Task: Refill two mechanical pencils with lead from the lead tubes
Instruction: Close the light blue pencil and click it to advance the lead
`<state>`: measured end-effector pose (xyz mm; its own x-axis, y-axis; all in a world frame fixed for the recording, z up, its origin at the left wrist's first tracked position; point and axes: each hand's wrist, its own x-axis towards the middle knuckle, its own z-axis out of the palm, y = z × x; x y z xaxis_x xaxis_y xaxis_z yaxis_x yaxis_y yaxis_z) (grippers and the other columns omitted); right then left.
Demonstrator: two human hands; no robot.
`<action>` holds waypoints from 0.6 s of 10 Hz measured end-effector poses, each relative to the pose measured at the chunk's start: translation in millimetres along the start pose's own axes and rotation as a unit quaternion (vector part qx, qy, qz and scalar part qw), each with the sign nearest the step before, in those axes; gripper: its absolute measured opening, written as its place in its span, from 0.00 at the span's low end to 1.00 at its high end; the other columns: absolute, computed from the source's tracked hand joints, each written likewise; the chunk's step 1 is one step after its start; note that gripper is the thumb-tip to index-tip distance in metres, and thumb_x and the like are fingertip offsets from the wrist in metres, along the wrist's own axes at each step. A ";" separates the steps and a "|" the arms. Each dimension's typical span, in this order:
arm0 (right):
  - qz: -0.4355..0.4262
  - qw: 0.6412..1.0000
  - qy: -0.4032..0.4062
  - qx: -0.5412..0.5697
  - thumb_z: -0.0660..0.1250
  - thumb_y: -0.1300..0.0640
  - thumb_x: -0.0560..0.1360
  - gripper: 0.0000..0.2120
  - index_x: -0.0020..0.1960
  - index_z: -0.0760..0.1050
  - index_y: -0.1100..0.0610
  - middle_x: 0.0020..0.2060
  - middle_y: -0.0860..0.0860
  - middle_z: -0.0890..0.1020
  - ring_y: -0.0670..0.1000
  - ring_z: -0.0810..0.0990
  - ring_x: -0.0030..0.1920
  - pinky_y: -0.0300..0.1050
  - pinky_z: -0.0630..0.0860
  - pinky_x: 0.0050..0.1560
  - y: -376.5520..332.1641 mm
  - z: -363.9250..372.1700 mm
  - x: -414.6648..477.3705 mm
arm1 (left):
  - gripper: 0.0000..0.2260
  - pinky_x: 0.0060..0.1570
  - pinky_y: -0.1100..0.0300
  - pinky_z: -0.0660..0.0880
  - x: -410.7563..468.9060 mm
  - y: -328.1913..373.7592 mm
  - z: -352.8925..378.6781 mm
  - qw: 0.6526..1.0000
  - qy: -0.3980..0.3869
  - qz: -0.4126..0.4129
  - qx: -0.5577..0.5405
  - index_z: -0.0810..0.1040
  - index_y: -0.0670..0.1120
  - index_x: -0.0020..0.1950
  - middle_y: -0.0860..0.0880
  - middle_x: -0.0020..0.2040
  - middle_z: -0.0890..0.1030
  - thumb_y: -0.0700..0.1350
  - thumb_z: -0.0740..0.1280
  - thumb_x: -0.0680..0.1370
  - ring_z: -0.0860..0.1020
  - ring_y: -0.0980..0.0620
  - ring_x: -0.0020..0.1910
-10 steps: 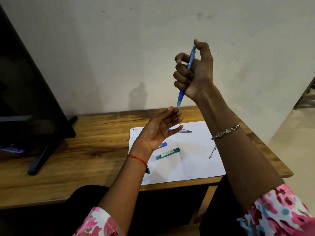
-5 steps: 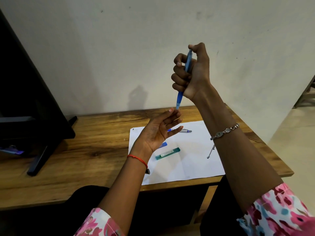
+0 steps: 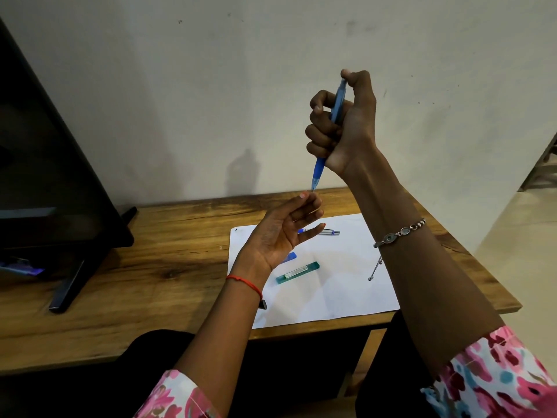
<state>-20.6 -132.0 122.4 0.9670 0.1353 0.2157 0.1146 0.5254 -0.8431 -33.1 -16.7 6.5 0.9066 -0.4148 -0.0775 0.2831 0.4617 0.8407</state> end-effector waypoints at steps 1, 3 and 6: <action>0.000 1.000 0.003 0.006 0.48 0.44 0.77 0.25 0.27 0.64 0.58 0.16 0.46 0.58 0.45 0.52 0.17 0.32 0.53 0.20 -1.6 -1.8 0.5 | 0.14 0.40 0.59 0.81 0.2 -0.5 0.0 1.000 0.000 -0.002 -0.002 0.84 0.46 0.37 0.50 0.36 0.85 0.43 0.61 0.77 0.83 0.55 0.36; -0.001 1.000 0.004 0.005 0.48 0.44 0.77 0.25 0.27 0.64 0.58 0.15 0.46 0.58 0.45 0.52 0.17 0.31 0.53 0.20 -2.2 -3.9 1.0 | 0.14 0.38 0.59 0.81 -0.4 -0.9 0.4 1.000 -0.002 -0.002 -0.001 0.84 0.46 0.37 0.50 0.36 0.85 0.43 0.61 0.77 0.83 0.55 0.36; -0.003 1.000 0.009 0.011 0.48 0.44 0.76 0.25 0.27 0.65 0.58 0.15 0.46 0.57 0.45 0.52 0.17 0.31 0.54 0.20 -2.3 -5.7 1.9 | 0.15 0.39 0.59 0.81 -1.3 -0.8 1.5 1.000 -0.005 -0.003 -0.001 0.85 0.46 0.36 0.50 0.36 0.85 0.43 0.61 0.77 0.83 0.55 0.36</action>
<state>-17.7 -137.8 122.0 0.9705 0.1162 0.2113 0.1154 0.5454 -0.8302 -34.9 -17.7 6.8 0.9015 -0.4258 -0.0775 0.2894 0.4600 0.8394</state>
